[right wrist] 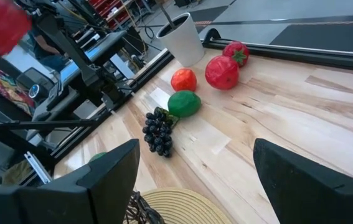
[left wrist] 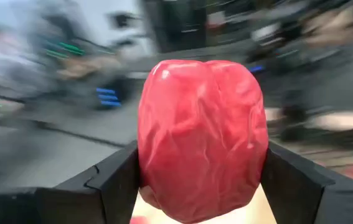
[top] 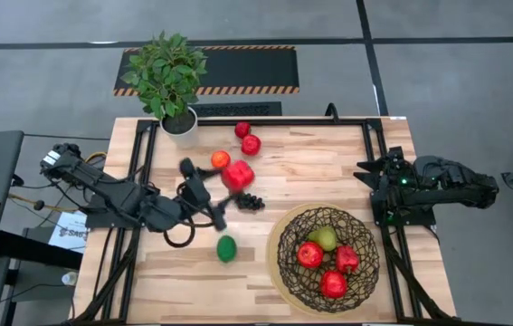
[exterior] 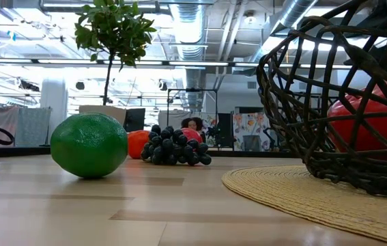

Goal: Build produce basket
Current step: Put the red bell pepper into the black wire basket

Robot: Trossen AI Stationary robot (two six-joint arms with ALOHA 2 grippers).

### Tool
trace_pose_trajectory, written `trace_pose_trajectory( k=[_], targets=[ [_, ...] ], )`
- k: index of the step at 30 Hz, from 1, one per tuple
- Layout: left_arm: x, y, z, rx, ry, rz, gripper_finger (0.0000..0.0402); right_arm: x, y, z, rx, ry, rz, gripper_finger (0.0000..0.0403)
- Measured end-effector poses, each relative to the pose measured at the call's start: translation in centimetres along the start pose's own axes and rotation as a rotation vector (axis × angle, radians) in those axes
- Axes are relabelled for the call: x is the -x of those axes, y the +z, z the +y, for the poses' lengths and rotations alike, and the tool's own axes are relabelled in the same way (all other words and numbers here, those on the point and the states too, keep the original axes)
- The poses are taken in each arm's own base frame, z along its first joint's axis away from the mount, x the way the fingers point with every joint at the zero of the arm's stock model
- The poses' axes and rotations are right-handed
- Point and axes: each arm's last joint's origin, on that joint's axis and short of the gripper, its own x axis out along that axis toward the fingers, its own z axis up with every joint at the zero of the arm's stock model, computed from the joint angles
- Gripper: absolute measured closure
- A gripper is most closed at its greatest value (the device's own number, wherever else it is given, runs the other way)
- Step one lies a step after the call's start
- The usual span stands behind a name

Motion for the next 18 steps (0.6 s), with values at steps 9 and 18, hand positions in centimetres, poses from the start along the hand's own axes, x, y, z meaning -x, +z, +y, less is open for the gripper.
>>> trace_pose_trajectory(
  k=[9,18],
  targets=[
    [-1.6,0.0,2.2,-0.175,0.364,0.055,0.0138,0.0,0.0,0.0,-0.007,0.0,0.0,0.0069],
    [-4.3,0.7,2.3,0.352,-0.234,-0.021,0.0138,0.0,0.0,0.0,-0.01,-0.003,0.003,0.0069]
  ],
)
